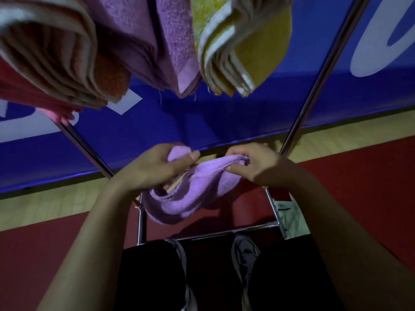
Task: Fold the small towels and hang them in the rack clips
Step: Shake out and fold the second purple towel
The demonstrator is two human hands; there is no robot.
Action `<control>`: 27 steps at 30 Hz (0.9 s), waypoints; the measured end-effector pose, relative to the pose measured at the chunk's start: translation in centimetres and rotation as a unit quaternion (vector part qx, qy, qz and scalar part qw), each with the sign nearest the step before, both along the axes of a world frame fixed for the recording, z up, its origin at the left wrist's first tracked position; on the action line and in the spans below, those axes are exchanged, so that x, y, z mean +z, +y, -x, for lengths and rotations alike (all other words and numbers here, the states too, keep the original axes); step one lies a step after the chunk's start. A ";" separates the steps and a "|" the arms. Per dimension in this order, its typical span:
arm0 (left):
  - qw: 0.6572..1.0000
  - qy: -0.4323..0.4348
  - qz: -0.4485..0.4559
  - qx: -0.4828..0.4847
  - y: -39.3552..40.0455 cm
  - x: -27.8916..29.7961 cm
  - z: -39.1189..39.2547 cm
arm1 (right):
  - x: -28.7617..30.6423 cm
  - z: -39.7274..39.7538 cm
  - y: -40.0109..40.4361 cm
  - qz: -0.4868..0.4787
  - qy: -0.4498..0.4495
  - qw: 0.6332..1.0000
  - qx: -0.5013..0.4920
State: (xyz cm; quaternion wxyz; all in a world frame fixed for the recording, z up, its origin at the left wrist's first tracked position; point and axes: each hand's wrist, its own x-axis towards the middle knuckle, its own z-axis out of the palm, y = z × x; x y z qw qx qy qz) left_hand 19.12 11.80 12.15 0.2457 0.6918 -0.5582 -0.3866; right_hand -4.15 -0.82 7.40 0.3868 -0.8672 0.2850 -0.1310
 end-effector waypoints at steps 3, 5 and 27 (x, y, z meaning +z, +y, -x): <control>0.998 -0.024 0.001 -0.050 -0.2 0.2 1.4 | 0.8 -1.1 1.0 -0.029 -0.069 0.997 -0.002; 0.997 -0.044 0.017 -0.066 -0.5 0.1 2.4 | 0.9 -1.9 1.6 -0.043 -0.102 0.994 -0.017; 0.990 0.058 0.109 0.071 -1.6 -0.6 3.8 | 1.2 -2.1 2.2 0.053 -0.151 0.980 -0.115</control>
